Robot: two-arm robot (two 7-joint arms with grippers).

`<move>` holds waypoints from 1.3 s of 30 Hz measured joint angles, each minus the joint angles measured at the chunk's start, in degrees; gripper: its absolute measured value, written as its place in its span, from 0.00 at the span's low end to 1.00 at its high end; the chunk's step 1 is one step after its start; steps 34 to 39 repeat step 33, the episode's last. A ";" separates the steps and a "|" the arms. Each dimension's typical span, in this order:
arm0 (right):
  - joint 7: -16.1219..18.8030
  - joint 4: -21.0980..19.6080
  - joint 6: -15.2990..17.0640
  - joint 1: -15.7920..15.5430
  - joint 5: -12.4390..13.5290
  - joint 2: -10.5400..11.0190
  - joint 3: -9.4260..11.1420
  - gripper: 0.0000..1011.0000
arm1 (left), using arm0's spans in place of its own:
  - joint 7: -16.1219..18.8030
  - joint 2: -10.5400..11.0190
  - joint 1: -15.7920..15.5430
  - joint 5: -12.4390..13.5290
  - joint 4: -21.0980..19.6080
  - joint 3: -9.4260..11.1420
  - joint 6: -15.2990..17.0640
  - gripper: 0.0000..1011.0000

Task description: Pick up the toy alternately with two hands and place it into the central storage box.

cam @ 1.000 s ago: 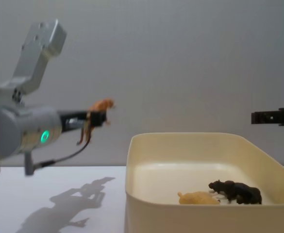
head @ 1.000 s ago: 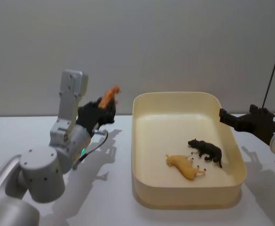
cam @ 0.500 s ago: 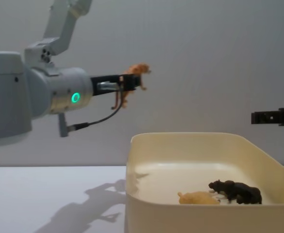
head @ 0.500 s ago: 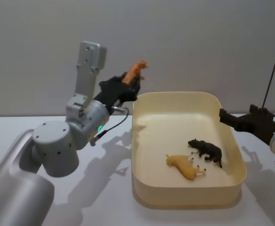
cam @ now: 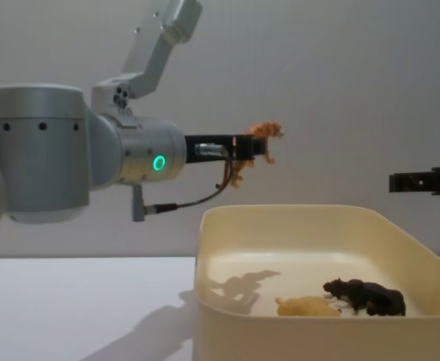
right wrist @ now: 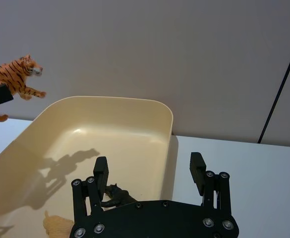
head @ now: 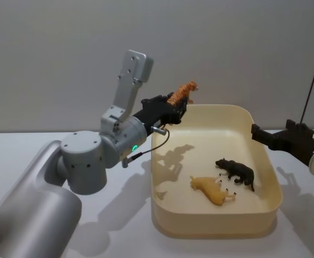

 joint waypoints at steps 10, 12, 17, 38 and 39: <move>0.00 0.00 0.00 0.00 0.00 0.00 0.00 0.99 | -0.56 -1.09 -0.99 0.27 2.39 0.74 0.02 0.54; 0.00 0.00 0.00 0.00 0.00 0.00 0.00 0.99 | -0.62 -1.24 -1.12 0.31 2.73 0.84 0.02 0.60; 0.00 0.00 0.00 0.00 0.00 0.00 0.00 0.99 | -0.73 -1.47 -1.33 0.37 3.25 0.98 0.02 0.74; 0.00 0.00 0.00 0.00 0.00 0.00 0.00 0.99 | -0.91 -1.84 -1.66 0.48 4.08 1.24 0.01 0.99; 0.00 0.00 0.00 0.00 0.00 0.00 0.00 0.99 | -0.91 -1.84 -1.66 0.48 4.08 1.24 0.01 0.99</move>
